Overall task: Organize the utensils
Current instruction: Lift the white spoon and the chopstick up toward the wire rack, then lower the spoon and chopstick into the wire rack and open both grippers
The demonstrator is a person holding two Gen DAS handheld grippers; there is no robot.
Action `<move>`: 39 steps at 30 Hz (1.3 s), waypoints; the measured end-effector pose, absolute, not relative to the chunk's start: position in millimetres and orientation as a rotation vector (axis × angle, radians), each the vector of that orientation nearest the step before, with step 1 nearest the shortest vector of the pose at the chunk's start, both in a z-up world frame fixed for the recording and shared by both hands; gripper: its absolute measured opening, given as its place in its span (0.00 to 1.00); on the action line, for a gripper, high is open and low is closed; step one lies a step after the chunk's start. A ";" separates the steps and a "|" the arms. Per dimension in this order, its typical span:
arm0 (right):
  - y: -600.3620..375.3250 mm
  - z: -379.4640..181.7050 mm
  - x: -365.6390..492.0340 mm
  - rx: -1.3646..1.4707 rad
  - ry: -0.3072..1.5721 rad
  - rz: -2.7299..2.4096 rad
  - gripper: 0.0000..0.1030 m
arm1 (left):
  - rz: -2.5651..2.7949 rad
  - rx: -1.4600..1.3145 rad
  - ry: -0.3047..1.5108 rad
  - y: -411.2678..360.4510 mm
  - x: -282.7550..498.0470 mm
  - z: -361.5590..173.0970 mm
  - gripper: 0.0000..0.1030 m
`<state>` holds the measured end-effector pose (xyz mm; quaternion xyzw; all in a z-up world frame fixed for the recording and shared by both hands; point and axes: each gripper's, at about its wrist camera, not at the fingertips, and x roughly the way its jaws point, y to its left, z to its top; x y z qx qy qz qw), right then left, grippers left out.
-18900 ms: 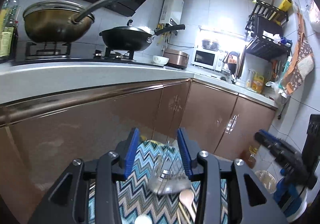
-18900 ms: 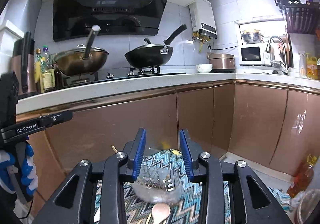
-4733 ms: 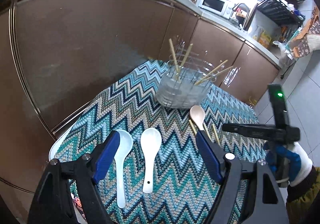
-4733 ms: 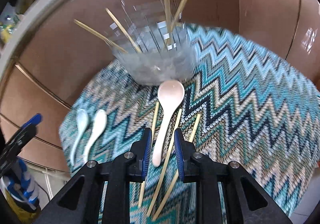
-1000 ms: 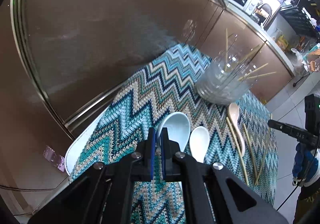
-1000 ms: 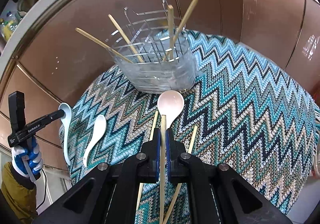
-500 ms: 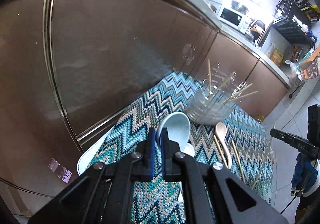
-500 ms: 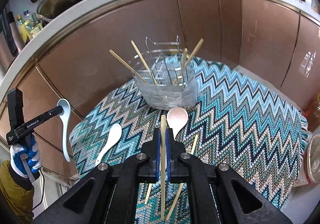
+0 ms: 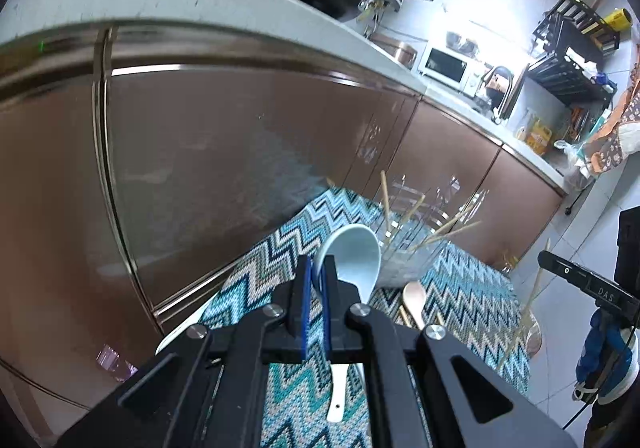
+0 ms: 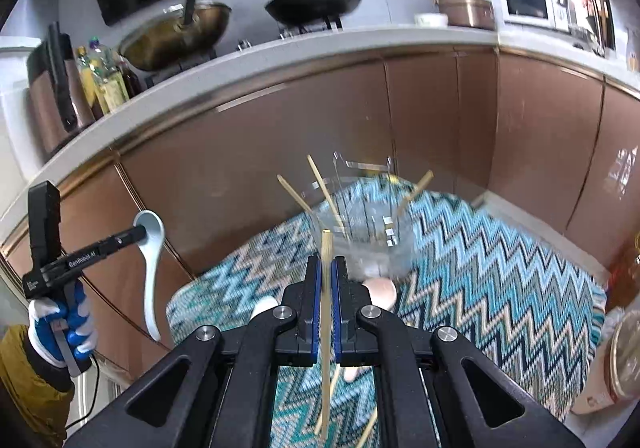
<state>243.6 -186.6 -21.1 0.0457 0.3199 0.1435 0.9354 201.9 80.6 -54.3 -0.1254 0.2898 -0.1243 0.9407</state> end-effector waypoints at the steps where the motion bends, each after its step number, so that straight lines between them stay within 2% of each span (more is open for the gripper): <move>1: -184.3 -17.6 244.8 0.093 0.639 0.296 0.05 | -0.255 -0.259 0.583 80.0 202.9 -51.7 0.04; 9: -179.4 16.7 259.1 0.098 0.469 0.316 0.05 | -0.280 -0.273 0.464 56.5 220.0 -13.4 0.04; 19: -190.6 37.9 302.8 0.111 0.213 0.293 0.05 | -0.227 -0.255 0.246 -12.4 275.2 20.6 0.04; 28: -200.7 10.0 355.4 0.092 0.142 0.237 0.05 | -0.075 -0.142 0.136 -96.2 331.0 -13.9 0.04; 39: -213.1 -49.2 379.4 0.085 0.192 0.206 0.05 | 0.044 -0.070 0.112 -135.8 347.0 -80.5 0.07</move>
